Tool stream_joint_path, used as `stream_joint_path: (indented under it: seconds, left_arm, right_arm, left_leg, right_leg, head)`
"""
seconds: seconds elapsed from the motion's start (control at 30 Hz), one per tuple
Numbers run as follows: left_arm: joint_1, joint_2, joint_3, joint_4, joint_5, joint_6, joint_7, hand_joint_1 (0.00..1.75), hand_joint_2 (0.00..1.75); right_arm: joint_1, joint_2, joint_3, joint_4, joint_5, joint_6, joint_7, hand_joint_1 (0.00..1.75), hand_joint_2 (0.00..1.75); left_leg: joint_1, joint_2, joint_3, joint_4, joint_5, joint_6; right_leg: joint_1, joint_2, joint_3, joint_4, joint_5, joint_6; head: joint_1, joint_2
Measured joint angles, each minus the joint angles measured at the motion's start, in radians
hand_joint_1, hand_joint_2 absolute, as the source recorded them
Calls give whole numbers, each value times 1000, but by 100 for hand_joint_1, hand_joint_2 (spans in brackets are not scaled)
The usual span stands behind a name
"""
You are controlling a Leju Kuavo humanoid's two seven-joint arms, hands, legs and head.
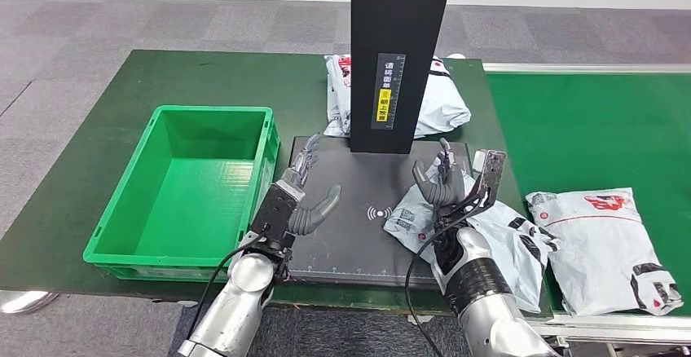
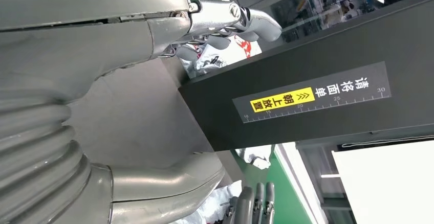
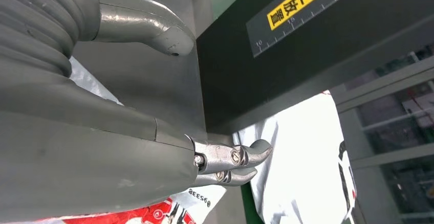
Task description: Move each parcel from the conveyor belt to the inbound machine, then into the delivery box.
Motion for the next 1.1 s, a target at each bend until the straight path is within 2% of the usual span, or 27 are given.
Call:
stream_joint_path:
  seconds: [1.1]
  left_arm:
    - [2,1,0,-13,-11,-2,-7,0,175]
  right_arm:
    - [-11,11,0,29,-14,2,-13,0,175]
  left_leg:
    - [0,0,0,0,0,0]
  right_leg:
    - [0,0,0,0,0,0]
  head:
    - [0,0]
